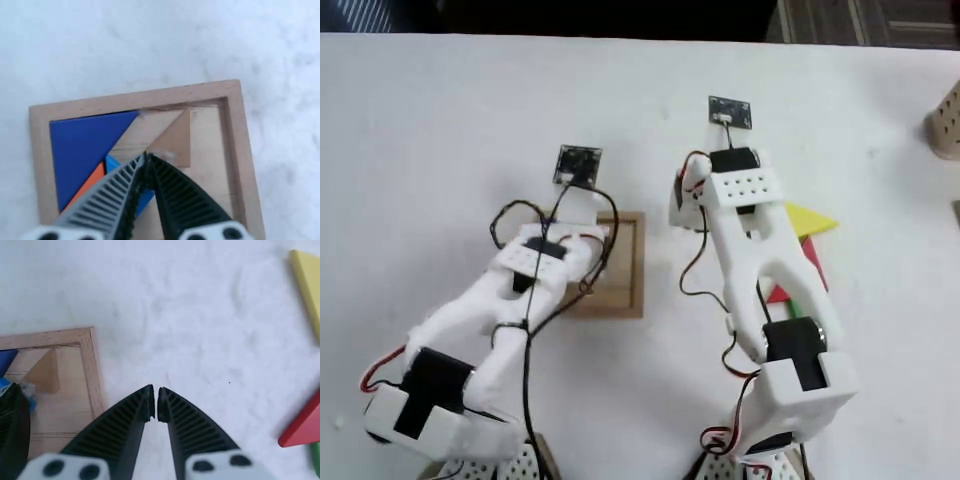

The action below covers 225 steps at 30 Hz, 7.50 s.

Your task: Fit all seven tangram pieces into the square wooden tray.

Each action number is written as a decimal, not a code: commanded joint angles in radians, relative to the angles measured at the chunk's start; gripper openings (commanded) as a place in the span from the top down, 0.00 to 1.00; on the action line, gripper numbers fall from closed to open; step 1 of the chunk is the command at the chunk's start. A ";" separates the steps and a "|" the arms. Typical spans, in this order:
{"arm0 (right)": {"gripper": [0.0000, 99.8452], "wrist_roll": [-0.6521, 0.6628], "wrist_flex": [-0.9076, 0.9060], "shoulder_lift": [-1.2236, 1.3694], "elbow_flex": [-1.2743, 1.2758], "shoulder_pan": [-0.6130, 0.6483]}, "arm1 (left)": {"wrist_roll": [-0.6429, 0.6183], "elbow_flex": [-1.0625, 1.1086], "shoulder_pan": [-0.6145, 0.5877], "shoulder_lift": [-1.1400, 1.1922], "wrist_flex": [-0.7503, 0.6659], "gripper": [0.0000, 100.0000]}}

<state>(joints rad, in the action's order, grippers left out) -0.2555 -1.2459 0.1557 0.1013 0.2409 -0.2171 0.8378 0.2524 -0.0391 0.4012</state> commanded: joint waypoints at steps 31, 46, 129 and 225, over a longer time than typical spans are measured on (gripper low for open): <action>0.98 0.069 -0.001 -0.015 -0.068 -0.004 | -0.003 -0.143 0.033 -0.039 0.041 0.98; 0.98 0.078 -0.007 -0.015 -0.061 0.035 | 0.000 -0.118 -0.311 -0.082 -0.012 0.98; 0.98 0.104 0.044 -0.186 0.161 0.470 | -0.005 -0.284 -0.527 0.102 -0.063 0.98; 0.97 0.560 -0.047 -0.328 0.324 -0.157 | -0.002 -0.285 -0.513 0.101 -0.035 0.98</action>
<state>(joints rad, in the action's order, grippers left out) 0.3767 -1.2827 -0.1527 0.5063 -0.0629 -0.2171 0.6045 -0.2785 0.0667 0.3629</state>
